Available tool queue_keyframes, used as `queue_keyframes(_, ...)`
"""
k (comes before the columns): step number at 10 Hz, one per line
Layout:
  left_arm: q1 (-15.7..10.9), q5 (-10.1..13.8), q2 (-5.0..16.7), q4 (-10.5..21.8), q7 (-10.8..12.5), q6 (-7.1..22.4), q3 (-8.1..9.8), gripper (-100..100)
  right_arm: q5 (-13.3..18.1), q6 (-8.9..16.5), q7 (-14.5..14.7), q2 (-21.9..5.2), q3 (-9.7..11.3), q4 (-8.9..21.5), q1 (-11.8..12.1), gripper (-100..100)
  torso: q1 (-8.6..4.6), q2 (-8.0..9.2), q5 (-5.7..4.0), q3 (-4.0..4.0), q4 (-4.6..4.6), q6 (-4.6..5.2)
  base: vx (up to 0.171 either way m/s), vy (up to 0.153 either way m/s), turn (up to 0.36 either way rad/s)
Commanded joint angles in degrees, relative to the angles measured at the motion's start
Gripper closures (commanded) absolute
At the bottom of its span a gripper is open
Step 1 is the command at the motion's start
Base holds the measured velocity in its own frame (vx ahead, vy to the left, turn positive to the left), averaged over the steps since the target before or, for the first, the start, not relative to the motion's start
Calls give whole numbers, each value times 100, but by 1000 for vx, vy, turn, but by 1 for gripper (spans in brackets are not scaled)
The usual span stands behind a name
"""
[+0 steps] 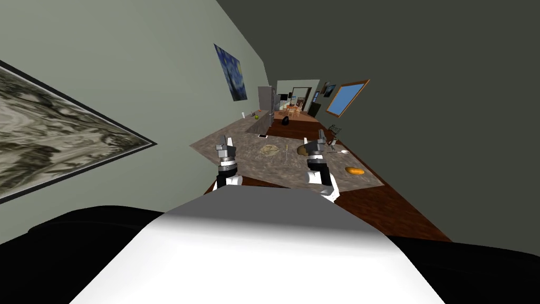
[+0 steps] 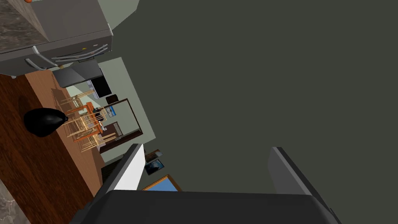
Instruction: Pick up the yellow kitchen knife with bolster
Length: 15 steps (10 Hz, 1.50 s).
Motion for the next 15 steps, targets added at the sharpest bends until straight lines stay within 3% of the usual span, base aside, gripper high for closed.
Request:
queue_keyframes(1, 0, 0, 0, 0, 0, 0, 0, 0, -27, 286, -286, -84, -76, 235, -286, -100, 0, 0, 0, 0, 0, 0, -53, 20, 127)
queue_keyframes(2, -1, 0, 0, 0, 0, 0, 0, 0, -27, 469, -304, -84, -76, 235, -293, -100, 6, -1, 2, -1, 0, -2, -47, 12, 64)
queue_keyframes(3, 0, 0, 0, 0, 0, 0, 0, 0, -65, 660, -540, -175, -163, 448, -538, -100, 5, -3, 1, -2, -1, 0, -65, 5, 114)
queue_keyframes(4, -1, 0, 0, 0, 0, 0, 0, 0, -65, 869, -584, -175, -163, 469, -567, -100, 2, 0, 1, 0, 0, -2, -51, 0, 65)
queue_keyframes(5, 0, 0, 0, 0, 0, 0, 0, 0, -106, 1054, -800, -266, -251, 681, -819, -100, 0, -2, 0, -1, -1, 1, -49, 10, 140)
queue_keyframes(6, 0, 0, 0, 0, 0, 0, 0, 0, -106, 1212, -871, -266, -251, 718, -848, -100, 3, -4, 1, -3, -1, -3, -44, 9, 58)
queue_keyframes(7, 0, 0, 0, 0, 0, 0, 0, 0, -106, 1278, -871, -266, -251, 718, -848, -100, 2, -5, 1, -3, -1, 2, -18, 6, -23)
queue_keyframes(8, 1, 0, 0, 0, 0, 0, 0, 0, -148, 1490, -1134, -355, -337, 983, -1123, -100, 1, -10, 0, -6, -2, 2, -29, 13, 109)
queue_keyframes(10, 0, 0, 0, 0, 0, 0, 0, 0, -148, 1678, -1163, -355, -337, 983, -1134, -100, 1, -10, 1, -6, -2, 1, -25, 5, 38)
queue_keyframes(11, 1, 0, 0, 0, 0, 0, 0, 0, -192, 1919, -1446, -443, -423, 1240, -1403, -100, 1, -13, 0, -7, -3, 2, -37, 22, 104)
queue_keyframes(13, 0, 0, 0, 0, 0, 0, 0, 0, -192, 2086, -1458, -443, -423, 1262, -1423, -100, 5, -9, 2, -5, -2, 2, -24, 12, 28)
queue_keyframes(14, 1, 0, 0, 0, 0, 0, 0, 0, -237, 2331, -1746, -528, -507, 1527, -1699, -100, 2, -13, 1, -7, -3, 3, -29, 11, 105)
queue_keyframes(15, 0, 0, 0, 0, 0, 0, 0, 0, -237, 2480, -1753, -528, -507, 1553, -1715, -100, 3, -12, 1, -7, -3, -1, -29, 10, 62)
